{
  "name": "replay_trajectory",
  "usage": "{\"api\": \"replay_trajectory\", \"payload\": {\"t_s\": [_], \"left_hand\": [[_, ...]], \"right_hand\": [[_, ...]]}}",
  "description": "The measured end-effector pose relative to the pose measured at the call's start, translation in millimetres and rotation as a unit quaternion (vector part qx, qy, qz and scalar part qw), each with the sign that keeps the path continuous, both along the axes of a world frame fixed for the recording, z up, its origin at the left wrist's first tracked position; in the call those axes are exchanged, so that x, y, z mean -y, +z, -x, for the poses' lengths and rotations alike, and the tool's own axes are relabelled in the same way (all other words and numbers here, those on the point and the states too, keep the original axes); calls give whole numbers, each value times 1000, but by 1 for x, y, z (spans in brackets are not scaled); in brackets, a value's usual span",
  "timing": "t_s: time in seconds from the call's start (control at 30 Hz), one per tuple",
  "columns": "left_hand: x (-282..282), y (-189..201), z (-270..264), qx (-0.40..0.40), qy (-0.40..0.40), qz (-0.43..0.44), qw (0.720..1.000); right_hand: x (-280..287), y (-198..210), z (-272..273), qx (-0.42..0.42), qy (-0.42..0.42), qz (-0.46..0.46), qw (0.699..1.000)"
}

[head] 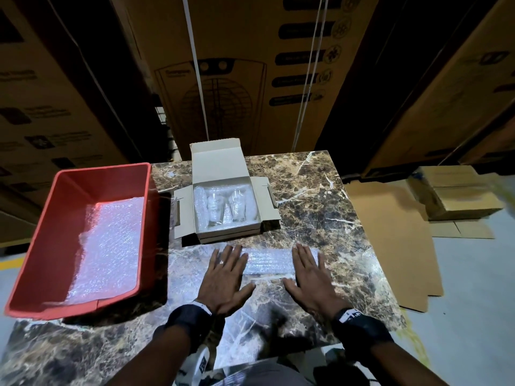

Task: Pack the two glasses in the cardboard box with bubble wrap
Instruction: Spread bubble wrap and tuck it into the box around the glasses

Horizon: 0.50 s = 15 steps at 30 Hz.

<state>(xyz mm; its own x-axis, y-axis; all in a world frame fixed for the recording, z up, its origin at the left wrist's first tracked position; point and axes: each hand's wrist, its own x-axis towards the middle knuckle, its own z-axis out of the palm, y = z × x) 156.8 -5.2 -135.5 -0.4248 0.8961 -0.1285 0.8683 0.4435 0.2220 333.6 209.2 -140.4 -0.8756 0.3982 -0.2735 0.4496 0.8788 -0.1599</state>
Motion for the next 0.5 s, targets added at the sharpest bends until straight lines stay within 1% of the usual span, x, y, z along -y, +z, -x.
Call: {"api": "replay_trajectory", "payload": {"t_s": [0.1,0.17,0.23,0.37,0.43,0.5], "left_hand": [[-16,7,-6,1,-11,-23,1000],[-23,1,-13,12,-35,-20,999],[-24,-7,-18,27,-35,-12,999],[-19,-20,-21,28,-20,-1,999],[-18,-22,-21,28,-19,2,999],[-17,-23,-18,16,-24,-2,1000]], "right_hand": [[18,6,25,-21,60,21,998],[35,1,40,-39,89,43,994],[48,-9,48,-54,106,39,992],[53,-25,39,-63,114,11,991],[51,-24,38,-84,106,14,991],[51,-23,37,-86,104,12,991]]}}
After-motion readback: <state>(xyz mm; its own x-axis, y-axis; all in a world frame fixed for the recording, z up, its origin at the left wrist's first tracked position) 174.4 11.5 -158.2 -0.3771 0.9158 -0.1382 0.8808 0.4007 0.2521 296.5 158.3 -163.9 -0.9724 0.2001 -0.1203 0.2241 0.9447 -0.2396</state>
